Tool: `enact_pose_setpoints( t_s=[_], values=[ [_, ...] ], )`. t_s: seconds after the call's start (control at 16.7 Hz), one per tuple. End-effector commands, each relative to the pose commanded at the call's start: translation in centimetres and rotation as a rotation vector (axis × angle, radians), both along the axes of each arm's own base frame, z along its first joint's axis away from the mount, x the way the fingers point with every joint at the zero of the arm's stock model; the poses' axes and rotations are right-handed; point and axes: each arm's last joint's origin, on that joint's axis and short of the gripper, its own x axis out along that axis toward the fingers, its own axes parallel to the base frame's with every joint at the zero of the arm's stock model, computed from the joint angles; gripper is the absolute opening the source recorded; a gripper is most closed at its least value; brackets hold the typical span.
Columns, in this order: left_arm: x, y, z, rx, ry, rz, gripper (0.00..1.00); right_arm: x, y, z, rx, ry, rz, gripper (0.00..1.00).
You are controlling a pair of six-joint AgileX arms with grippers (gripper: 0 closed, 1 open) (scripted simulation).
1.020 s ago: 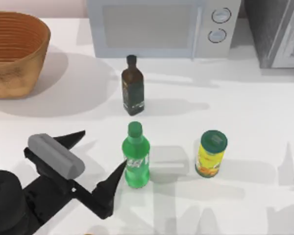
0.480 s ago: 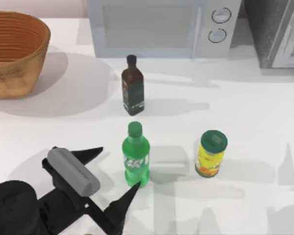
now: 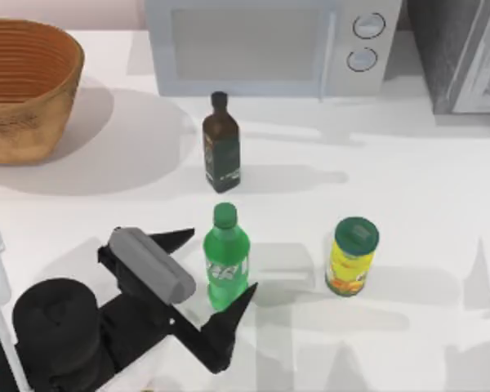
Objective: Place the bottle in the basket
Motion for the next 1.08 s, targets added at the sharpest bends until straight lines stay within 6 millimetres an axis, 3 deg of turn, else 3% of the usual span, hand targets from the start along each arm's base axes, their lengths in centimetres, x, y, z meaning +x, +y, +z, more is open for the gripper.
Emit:
enact_pose_setpoints(
  t_s=[0.3, 0.6, 1.08],
  values=[
    [2.1, -2.3, -0.7, 0.004, 0.002, -0.005, 1.0, 0.0, 0.0, 0.0, 0.0, 0.0, 0.0, 1.0],
    [2.5, -2.6, -0.9, 0.005, 0.004, -0.006, 1.0, 0.0, 0.0, 0.0, 0.0, 0.0, 0.0, 1.0],
    [2.5, -2.6, -0.9, 0.005, 0.004, -0.006, 0.4, 0.0, 0.0, 0.0, 0.0, 0.0, 0.0, 1.0]
  ],
)
